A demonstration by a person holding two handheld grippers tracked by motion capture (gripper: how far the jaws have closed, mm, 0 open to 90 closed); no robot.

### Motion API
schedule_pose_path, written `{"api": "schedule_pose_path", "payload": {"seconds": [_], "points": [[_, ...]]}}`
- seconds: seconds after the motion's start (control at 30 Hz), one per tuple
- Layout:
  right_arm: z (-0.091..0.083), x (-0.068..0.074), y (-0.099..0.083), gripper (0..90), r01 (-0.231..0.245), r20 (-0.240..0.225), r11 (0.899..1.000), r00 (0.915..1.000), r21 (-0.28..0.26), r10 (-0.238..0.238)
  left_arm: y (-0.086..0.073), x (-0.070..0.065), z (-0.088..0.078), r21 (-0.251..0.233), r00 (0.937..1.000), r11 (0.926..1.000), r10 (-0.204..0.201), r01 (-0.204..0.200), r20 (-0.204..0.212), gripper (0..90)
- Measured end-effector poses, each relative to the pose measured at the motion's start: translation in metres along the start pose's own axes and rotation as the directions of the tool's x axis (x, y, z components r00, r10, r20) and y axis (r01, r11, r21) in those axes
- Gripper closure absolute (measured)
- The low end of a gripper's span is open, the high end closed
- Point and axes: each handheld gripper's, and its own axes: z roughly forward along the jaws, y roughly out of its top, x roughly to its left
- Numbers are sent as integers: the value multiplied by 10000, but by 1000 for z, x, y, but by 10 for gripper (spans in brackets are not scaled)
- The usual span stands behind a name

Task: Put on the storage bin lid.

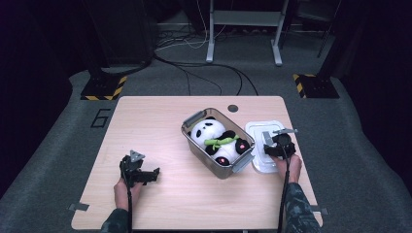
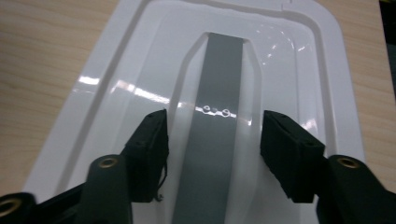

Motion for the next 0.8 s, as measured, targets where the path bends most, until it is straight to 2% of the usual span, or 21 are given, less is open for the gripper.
{"api": "schedule_pose_path", "payload": {"seconds": [0.17, 0.2, 0.27, 0.37, 0.57, 0.8], "points": [[7, 1, 9, 461, -272, 326, 9996, 9991, 114, 268, 0, 0, 0, 1, 10000, 10000, 6, -6, -2, 0], [8, 1, 10, 475, -116, 319, 9999, 9994, 81, 113, 0, 0, 0, 0, 10000, 10000, 3, -3, -1, 0], [10, 2, 11, 542, -113, 293, 9999, 9995, -56, 115, 0, 0, 0, -1, 10000, 10000, 4, -4, -2, 0], [11, 1, 9, 641, -412, 72, 9989, 9991, -236, 414, 0, 0, 0, 0, 10000, 10000, 3, -3, 0, 0], [9, 2, 8, 668, -596, 112, 9979, 9981, -237, 599, 0, 0, 0, 2, 10000, 10000, 10, -10, 1, 0], [0, -3, 8, 669, -491, 53, 9981, 9988, -359, 494, 0, 0, 0, 22, 10000, 10000, -1, 1, 25, 0]]}}
